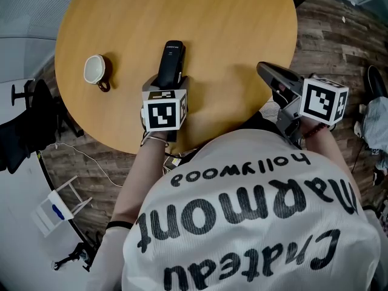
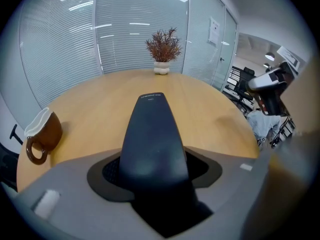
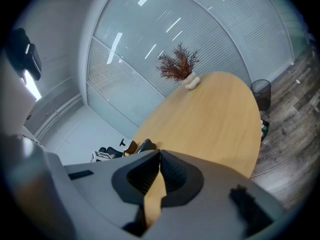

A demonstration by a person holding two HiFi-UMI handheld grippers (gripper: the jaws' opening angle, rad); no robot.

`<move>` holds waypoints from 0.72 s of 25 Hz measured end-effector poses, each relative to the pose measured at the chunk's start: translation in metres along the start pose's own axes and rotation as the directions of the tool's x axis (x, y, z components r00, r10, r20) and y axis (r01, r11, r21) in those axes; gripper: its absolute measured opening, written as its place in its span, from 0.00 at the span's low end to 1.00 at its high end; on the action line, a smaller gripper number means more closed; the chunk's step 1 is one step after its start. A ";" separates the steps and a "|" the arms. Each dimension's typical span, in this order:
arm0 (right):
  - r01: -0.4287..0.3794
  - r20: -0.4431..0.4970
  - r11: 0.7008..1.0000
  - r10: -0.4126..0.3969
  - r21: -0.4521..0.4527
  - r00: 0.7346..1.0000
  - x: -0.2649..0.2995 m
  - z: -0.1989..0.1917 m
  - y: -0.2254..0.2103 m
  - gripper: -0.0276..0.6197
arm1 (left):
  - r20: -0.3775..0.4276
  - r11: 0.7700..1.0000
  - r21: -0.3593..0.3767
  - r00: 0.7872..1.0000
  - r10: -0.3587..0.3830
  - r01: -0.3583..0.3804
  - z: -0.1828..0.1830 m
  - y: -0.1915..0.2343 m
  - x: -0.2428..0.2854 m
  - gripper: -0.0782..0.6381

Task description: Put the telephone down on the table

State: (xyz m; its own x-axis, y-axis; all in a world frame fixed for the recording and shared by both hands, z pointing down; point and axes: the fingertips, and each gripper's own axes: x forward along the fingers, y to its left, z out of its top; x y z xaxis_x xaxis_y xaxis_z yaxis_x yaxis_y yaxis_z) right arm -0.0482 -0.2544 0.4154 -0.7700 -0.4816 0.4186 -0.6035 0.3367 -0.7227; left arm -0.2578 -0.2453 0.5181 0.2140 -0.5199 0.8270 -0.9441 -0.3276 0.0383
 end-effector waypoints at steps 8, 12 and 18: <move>-0.004 0.019 1.000 0.005 -0.023 1.000 -0.012 0.001 0.005 0.07 | -0.008 1.000 0.000 1.000 -0.019 0.019 -0.001 -0.002 -0.001 0.50; 0.009 0.041 0.999 -0.007 -0.039 0.999 -0.022 0.003 0.002 0.07 | -0.004 1.000 -0.023 1.000 -0.008 0.008 0.000 0.000 -0.002 0.52; 0.032 0.062 0.998 -0.029 -0.052 0.998 -0.042 -0.005 -0.001 0.07 | -0.013 0.997 -0.035 0.998 -0.065 0.064 -0.007 -0.011 -0.001 0.80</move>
State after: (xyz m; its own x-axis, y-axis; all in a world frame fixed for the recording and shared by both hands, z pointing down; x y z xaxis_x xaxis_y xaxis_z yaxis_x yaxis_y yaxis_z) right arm -0.0163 -0.2300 0.4012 -0.7379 -0.5404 0.4043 -0.6378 0.3624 -0.6796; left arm -0.2494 -0.2358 0.5206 0.2712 -0.4871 0.8302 -0.9366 -0.3325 0.1108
